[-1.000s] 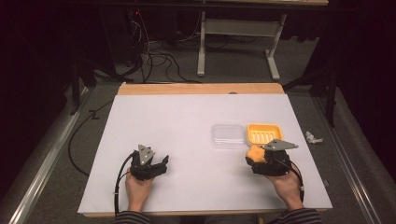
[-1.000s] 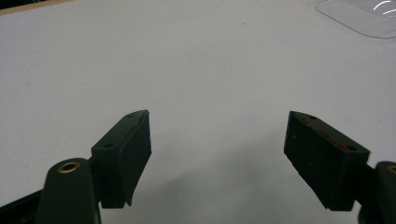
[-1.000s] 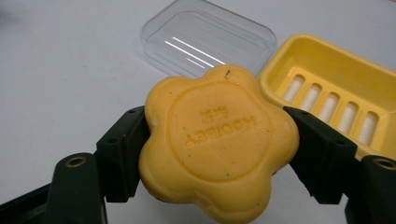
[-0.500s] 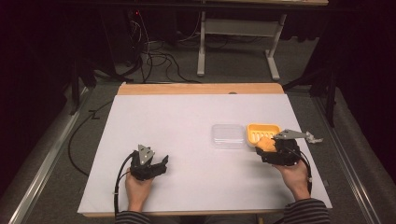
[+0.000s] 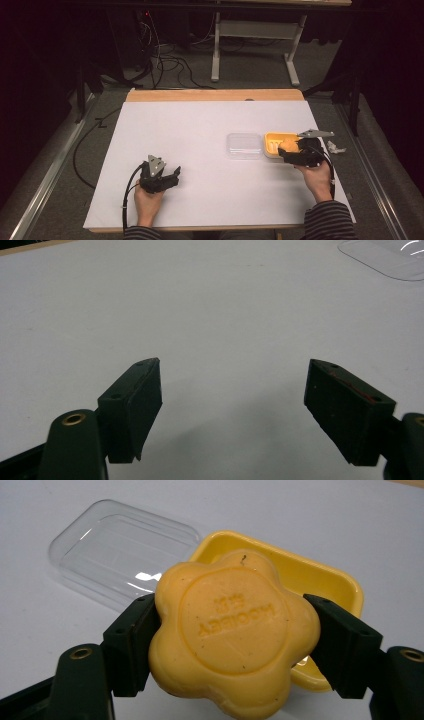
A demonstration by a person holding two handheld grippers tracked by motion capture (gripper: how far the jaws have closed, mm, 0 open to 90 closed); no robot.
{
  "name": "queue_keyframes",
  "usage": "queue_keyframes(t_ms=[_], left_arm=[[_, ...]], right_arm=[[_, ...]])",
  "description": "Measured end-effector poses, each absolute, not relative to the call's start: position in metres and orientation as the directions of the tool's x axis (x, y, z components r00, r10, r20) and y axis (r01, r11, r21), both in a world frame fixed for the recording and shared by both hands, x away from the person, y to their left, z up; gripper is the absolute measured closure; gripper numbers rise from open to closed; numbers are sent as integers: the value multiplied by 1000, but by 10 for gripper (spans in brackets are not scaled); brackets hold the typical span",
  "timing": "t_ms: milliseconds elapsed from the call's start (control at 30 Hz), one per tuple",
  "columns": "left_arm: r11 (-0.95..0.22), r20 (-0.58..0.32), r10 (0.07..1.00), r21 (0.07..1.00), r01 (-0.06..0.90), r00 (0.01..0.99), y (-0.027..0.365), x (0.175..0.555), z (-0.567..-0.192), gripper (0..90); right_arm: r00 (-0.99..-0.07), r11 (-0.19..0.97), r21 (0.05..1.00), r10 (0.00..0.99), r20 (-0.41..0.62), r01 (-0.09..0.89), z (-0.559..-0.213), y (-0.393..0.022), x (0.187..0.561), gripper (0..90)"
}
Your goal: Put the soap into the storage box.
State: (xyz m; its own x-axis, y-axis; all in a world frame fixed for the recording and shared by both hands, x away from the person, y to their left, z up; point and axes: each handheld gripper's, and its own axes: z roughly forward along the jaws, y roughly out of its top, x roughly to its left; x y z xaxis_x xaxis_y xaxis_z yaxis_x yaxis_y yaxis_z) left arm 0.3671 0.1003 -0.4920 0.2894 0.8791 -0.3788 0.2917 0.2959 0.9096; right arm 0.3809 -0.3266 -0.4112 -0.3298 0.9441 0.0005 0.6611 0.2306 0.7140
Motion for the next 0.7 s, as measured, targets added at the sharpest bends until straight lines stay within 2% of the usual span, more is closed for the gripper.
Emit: queue_keyframes(t_ms=[700], left_arm=[[297, -380, 879, 909, 293, 287, 101, 367, -492, 236]], right_arm=[[-241, 188, 646, 970, -7, 740, -428, -333, 423, 273]])
